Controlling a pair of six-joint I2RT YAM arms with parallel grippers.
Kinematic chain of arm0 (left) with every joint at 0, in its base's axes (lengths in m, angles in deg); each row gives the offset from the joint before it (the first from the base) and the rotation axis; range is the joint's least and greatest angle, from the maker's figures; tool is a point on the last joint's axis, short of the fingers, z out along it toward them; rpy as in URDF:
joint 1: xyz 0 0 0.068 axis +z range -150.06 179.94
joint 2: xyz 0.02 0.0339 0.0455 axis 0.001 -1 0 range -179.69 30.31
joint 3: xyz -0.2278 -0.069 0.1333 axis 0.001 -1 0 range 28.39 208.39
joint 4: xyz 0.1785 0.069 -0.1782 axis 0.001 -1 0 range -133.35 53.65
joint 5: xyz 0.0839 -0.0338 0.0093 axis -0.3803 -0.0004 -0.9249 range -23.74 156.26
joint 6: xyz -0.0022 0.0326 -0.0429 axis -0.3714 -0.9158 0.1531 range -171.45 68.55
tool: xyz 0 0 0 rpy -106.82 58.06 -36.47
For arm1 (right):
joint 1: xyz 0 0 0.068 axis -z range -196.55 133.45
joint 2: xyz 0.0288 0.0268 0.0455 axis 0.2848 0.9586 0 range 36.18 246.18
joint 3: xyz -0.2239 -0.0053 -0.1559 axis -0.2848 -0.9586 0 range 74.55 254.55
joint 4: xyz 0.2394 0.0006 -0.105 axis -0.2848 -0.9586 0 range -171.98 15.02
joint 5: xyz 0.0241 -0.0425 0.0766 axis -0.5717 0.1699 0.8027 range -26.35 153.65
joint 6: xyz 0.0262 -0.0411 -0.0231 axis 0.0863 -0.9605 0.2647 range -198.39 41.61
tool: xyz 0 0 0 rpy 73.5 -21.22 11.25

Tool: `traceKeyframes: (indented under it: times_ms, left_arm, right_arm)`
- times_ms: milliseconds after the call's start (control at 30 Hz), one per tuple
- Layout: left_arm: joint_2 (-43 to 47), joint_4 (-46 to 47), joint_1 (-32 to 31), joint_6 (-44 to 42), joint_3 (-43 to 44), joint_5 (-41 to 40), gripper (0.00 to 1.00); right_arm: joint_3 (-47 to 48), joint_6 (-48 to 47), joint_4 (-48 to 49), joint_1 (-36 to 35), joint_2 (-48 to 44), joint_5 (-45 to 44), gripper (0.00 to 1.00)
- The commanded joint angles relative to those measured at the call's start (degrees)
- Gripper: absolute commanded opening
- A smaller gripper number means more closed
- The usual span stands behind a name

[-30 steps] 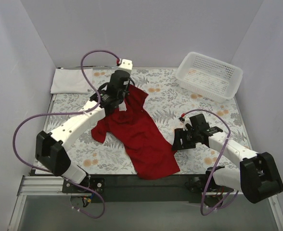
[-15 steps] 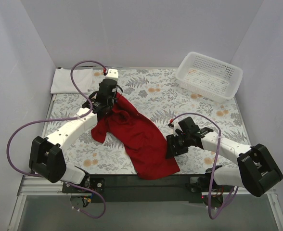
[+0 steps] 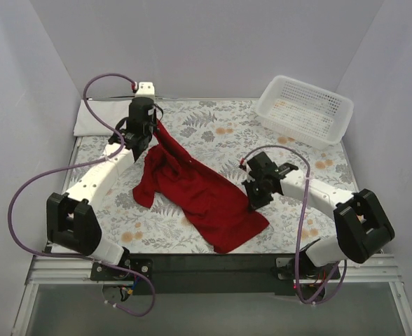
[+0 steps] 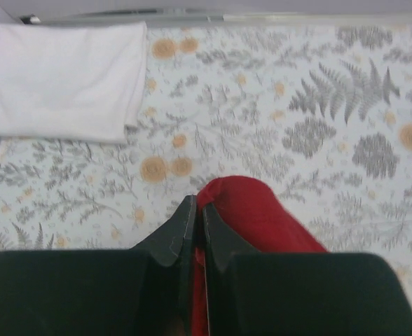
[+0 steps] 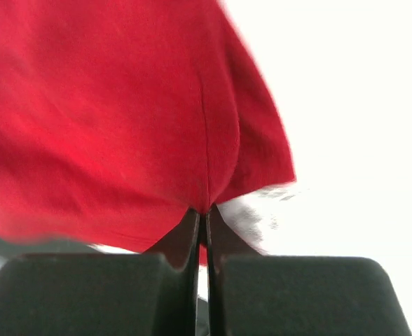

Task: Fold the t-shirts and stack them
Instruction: Flatten the tshirt out

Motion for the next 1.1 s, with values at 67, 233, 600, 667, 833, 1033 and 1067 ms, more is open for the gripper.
traceKeyframes:
  times_ms: [67, 233, 600, 667, 833, 1033, 1067]
  left_arm:
    - [-9.65, -1.53, 6.44, 0.78, 23.47, 2.73, 0.0]
    - [-19.95, -9.88, 11.97, 3.94, 50.06, 5.01, 0.0]
    - [5.85, 5.66, 13.56, 5.17, 25.18, 7.74, 0.0]
    - [12.97, 5.93, 13.56, 7.8, 14.89, 8.97, 0.0]
    - [29.31, 4.61, 13.56, 18.6, -8.3, 12.57, 0.06]
    - [54.45, -5.56, 13.04, 42.24, -34.96, 11.88, 0.36]
    - [57.7, -9.24, 13.04, 43.83, -38.55, 11.7, 0.36]
  right_arm:
    - [25.87, -7.75, -9.06, 4.43, 6.13, -23.7, 0.01]
    - [59.45, -6.09, -11.1, 11.1, 11.15, -30.96, 0.01]
    - [43.88, -10.4, -2.14, 12.52, -4.54, -28.16, 0.06]
    - [33.95, -8.38, -1.34, 12.61, -7.73, -23.42, 0.12]
    - [16.81, -2.06, -1.52, 12.61, -15.73, -15.24, 0.41]
    - [1.59, 1.12, 0.41, 12.7, -23.38, -7.24, 0.53]
    - [0.62, 1.12, 0.76, 12.7, -23.65, -6.97, 0.53]
